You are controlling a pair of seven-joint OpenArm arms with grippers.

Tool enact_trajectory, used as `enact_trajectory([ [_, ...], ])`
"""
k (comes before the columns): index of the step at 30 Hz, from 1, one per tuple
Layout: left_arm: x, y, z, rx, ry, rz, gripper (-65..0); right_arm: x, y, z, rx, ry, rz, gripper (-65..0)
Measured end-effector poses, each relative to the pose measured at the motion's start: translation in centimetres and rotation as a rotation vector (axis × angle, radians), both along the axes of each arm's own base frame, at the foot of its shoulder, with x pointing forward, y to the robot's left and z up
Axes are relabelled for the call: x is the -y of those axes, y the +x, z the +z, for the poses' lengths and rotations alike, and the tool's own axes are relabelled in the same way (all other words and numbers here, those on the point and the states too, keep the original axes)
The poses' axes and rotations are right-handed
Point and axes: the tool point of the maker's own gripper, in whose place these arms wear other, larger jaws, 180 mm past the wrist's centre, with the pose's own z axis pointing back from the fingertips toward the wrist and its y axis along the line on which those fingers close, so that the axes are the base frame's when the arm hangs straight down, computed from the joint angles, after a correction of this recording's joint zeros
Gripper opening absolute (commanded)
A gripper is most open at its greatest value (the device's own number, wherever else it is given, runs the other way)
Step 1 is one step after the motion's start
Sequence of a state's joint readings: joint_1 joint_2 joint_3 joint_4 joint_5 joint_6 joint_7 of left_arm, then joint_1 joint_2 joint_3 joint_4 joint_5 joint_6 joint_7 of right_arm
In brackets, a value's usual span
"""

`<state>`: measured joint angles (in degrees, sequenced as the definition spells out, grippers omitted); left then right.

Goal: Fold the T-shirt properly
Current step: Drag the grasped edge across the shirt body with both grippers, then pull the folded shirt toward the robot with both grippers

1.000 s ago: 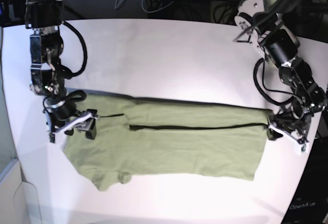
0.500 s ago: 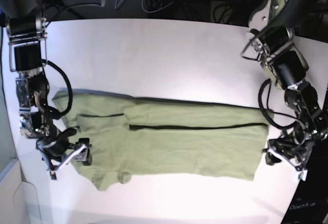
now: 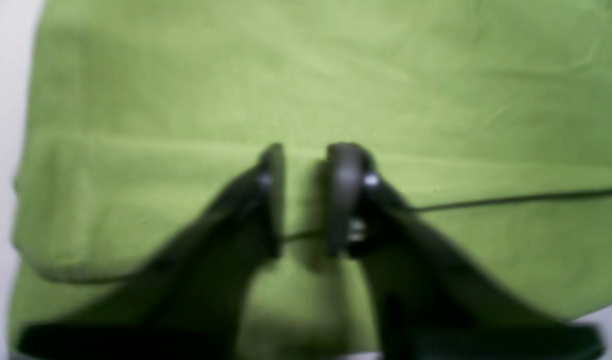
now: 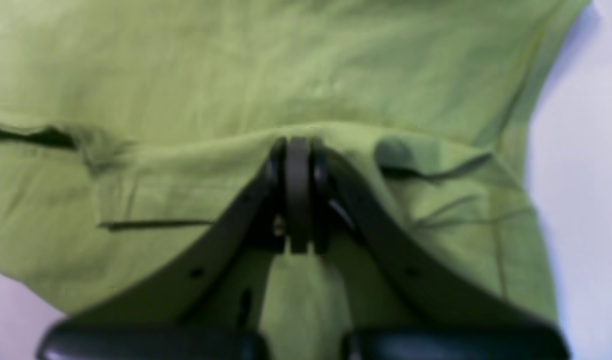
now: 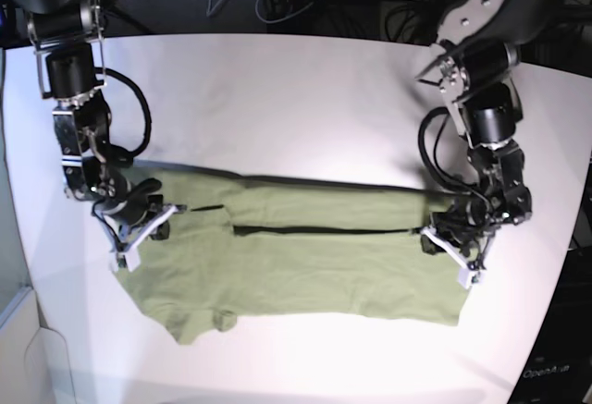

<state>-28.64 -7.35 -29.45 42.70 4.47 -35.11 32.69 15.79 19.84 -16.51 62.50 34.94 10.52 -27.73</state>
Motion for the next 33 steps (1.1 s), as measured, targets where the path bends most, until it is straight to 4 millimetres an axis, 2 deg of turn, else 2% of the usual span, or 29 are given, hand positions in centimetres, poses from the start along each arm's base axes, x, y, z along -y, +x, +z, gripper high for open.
enact_trajectory([
  [1, 0.0, 0.0, -0.2, 0.007, -0.012, 0.007, -64.9, 0.0, 0.1, 0.1, 0.013, 0.002, -0.003, -64.6],
  [3, 0.1, 0.2, -0.4, 0.012, -0.026, 0.013, -63.2, 0.1, 0.2, 0.2, 0.028, 0.004, -0.007, -64.6],
  [8, -0.4, 0.3, -0.7, 0.037, -0.053, 0.038, -62.7, 0.5, -1.0, -1.5, -0.015, 0.007, -0.022, -64.6],
  [15, -0.8, -0.2, -1.4, 0.032, -0.082, 0.054, -62.7, 0.7, -1.4, -1.9, 0.022, 0.021, -0.044, -64.6],
  [21, -1.1, -1.9, -2.4, 0.058, -0.125, 0.085, -62.7, 0.8, -2.5, -2.6, 0.027, 0.030, -0.053, -64.6],
  [26, -1.7, -3.4, -2.6, 0.037, -0.094, 0.064, -62.7, 0.8, -3.6, -3.0, 0.040, 0.052, -0.064, -64.6],
  [30, -2.5, -5.6, -2.5, 0.006, -0.036, 0.034, -62.7, 0.6, -4.6, -3.1, 0.067, 0.059, -0.061, -64.6],
  [33, -2.6, -7.5, -2.3, -0.025, 0.041, 0.017, -62.7, -0.2, -6.6, -3.0, 0.070, 0.060, -0.031, -64.6],
])
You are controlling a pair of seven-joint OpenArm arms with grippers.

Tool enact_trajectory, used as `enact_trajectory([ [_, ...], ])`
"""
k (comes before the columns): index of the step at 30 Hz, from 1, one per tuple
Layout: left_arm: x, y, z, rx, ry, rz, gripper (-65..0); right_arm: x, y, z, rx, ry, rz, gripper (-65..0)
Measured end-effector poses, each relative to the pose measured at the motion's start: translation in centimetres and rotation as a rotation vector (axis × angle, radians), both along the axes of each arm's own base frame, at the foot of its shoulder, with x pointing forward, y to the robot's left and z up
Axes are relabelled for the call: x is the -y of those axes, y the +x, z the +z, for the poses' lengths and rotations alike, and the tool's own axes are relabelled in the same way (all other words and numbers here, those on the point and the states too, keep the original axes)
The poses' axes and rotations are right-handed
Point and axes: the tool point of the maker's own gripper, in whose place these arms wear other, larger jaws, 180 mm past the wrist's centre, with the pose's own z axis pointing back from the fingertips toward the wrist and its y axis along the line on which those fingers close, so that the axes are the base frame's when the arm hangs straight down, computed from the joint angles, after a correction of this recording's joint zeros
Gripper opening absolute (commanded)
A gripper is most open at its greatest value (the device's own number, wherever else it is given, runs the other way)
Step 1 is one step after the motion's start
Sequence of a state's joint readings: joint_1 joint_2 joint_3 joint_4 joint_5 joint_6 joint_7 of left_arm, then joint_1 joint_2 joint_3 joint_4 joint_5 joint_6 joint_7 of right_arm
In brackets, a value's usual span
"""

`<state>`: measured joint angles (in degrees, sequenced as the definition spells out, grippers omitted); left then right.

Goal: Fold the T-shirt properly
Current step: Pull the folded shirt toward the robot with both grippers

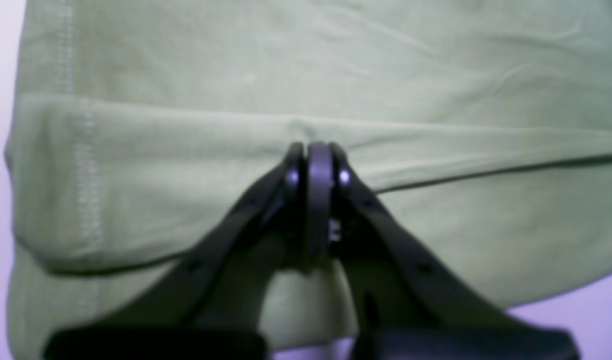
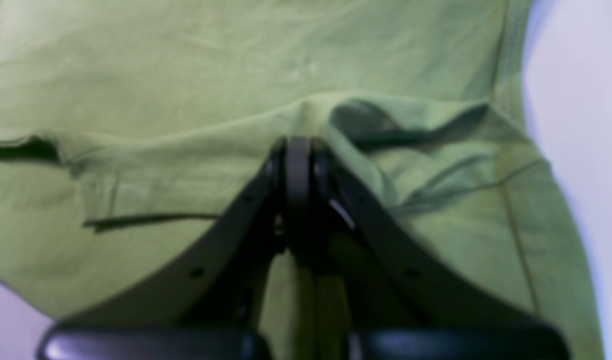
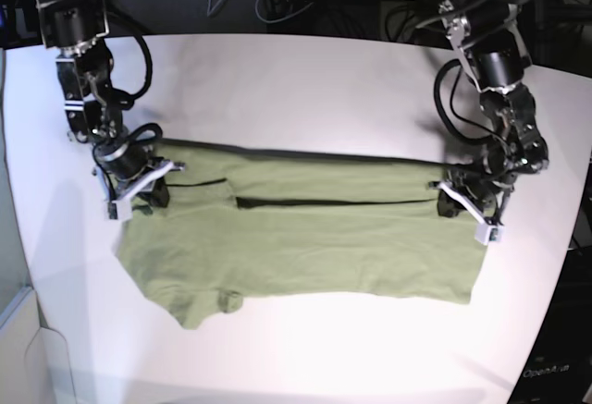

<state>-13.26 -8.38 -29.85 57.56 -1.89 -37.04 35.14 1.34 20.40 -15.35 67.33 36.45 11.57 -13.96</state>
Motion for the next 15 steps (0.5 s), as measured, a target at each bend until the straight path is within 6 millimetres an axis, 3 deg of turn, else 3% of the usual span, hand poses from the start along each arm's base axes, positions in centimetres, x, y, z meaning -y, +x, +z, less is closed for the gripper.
enact_trajectory([
  [7, 0.5, -4.6, 0.5, -0.032, 0.110, -0.031, -62.7, 0.0, -5.5, 0.6, -0.025, 0.001, 0.016, -64.6],
  [15, 0.9, -9.4, 0.2, -0.049, 0.134, -0.035, -62.7, 0.8, -9.6, 0.6, -0.053, -0.002, -0.002, -64.6],
])
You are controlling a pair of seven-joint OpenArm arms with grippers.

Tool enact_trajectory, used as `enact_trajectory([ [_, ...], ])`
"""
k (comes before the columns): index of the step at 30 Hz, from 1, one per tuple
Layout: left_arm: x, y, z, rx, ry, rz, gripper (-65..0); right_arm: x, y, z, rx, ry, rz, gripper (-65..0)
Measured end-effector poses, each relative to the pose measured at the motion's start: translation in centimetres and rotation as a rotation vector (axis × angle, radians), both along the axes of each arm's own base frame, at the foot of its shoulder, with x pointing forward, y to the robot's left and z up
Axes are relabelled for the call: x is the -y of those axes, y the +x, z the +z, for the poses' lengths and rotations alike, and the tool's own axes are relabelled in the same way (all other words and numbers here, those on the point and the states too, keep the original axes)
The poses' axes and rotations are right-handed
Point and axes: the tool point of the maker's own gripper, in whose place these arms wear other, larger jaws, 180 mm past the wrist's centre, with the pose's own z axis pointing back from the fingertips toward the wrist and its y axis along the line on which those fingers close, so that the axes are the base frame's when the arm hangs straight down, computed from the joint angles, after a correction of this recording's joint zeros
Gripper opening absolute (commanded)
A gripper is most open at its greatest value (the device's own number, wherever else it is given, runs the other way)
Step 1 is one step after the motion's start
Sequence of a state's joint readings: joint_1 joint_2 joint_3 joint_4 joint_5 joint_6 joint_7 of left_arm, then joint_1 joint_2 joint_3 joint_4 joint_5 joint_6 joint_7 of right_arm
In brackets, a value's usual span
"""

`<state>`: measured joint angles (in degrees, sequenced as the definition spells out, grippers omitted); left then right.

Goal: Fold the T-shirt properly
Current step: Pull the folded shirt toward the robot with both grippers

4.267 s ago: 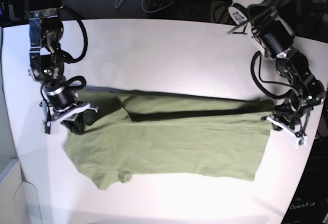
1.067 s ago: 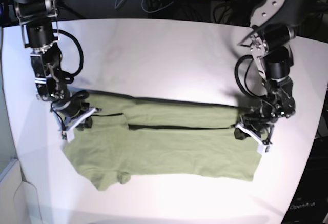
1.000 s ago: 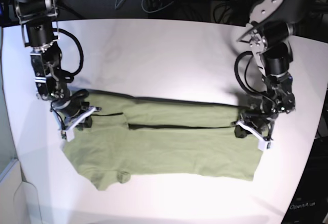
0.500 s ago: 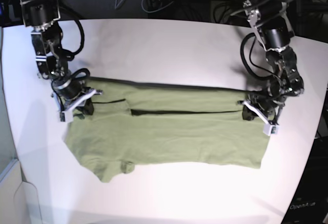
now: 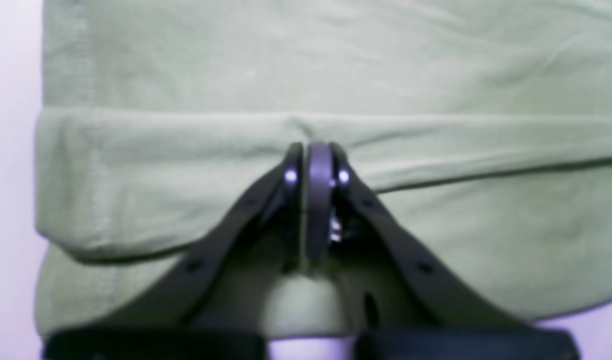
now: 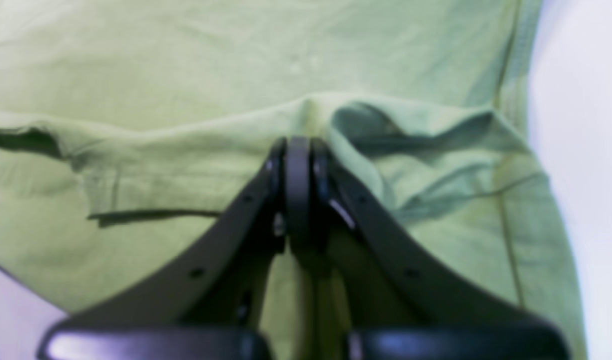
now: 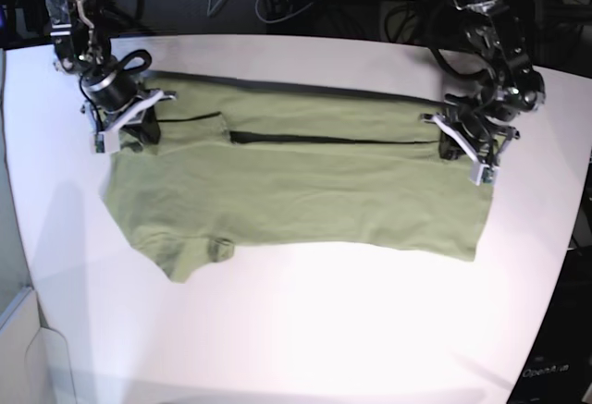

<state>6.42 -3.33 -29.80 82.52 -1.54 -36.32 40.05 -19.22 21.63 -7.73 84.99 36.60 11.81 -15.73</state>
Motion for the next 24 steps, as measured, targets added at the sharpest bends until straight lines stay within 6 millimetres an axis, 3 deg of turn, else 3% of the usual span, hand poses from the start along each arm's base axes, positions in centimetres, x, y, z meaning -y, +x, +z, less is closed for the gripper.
enact_trajectory([
  [12, 0.0, -3.8, -0.7, 0.020, -0.061, 0.032, -62.8, -0.6, -4.8, 0.2, -0.014, 0.004, 0.019, -64.6],
  [18, -0.5, -5.5, -0.8, 0.048, -0.094, 0.082, -62.8, -0.5, -4.9, 0.0, -0.017, 0.003, 0.019, -64.6],
  [24, -0.5, -5.6, -0.8, 0.052, -0.095, 0.081, -62.8, -0.3, -4.8, 0.2, -0.022, -0.010, 0.037, -64.7],
])
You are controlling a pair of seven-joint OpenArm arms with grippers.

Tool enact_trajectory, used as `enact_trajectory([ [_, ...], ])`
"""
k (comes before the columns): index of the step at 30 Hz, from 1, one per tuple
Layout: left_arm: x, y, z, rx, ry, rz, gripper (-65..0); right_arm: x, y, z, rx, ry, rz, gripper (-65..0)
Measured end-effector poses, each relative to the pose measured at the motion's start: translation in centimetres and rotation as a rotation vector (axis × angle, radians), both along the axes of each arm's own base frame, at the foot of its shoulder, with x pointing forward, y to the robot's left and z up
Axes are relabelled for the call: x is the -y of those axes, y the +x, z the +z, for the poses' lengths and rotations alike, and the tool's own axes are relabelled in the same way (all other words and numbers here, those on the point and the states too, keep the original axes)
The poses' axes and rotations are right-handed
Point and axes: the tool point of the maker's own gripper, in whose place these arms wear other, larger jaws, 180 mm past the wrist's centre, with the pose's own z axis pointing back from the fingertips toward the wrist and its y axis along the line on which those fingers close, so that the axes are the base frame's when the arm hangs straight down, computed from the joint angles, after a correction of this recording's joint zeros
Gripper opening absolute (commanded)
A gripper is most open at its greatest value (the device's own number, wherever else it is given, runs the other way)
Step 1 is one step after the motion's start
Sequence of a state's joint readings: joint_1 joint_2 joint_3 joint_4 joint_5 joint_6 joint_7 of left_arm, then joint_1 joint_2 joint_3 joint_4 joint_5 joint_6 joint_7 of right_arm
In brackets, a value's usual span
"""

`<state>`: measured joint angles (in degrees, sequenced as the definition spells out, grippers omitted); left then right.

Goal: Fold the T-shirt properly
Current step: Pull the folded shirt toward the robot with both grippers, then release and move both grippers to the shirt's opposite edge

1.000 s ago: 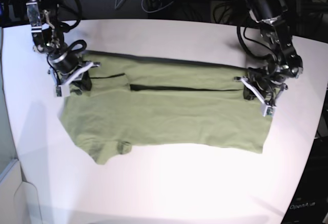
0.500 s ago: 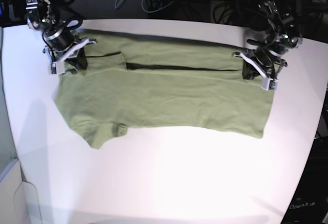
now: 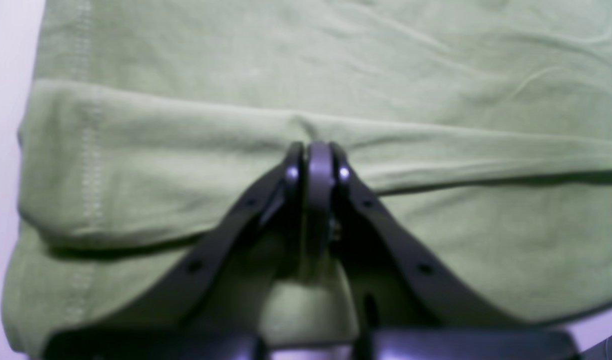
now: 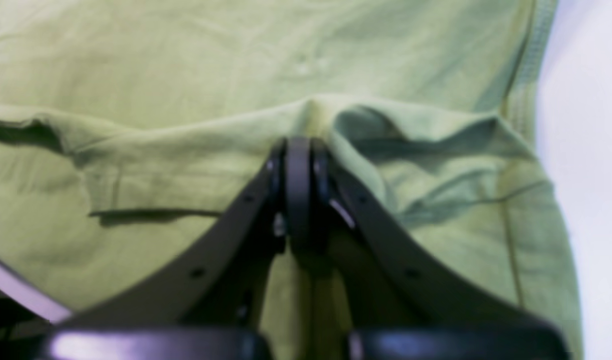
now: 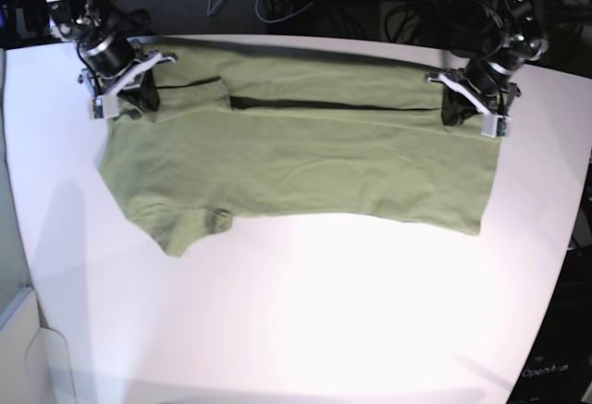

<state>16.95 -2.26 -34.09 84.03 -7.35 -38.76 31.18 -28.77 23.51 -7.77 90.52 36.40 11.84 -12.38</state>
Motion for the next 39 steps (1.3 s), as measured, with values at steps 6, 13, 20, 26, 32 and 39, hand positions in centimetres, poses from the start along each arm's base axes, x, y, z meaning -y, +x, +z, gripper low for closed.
enact_trajectory([
  [6, -0.1, -0.1, 0.3, -0.021, 0.035, -0.017, -62.8, -0.2, 0.0, 0.7, -0.013, -0.040, 0.053, -64.7],
  [13, -1.0, -1.3, 1.7, -0.119, 0.192, -0.049, -62.8, -0.9, 1.5, 3.5, 0.065, -0.038, 0.072, -64.7],
  [20, -1.8, -0.1, 2.3, -0.136, 0.244, -0.046, -62.8, -0.2, 2.9, 5.9, 0.133, -0.059, 0.065, -64.7],
  [26, -2.1, 1.2, 2.9, -0.119, 0.259, -0.043, -62.6, -0.2, 4.2, 6.8, 0.154, -0.066, 0.071, -64.3],
  [32, -2.0, 2.6, 3.4, -0.148, 0.258, -0.041, -62.5, -0.1, 6.1, 7.4, 0.142, -0.096, 0.095, -64.3],
  [39, -2.6, 5.4, 7.5, -0.050, 0.317, -0.028, -62.3, 0.4, 10.2, 9.6, 0.137, -0.156, 0.132, -57.2],
])
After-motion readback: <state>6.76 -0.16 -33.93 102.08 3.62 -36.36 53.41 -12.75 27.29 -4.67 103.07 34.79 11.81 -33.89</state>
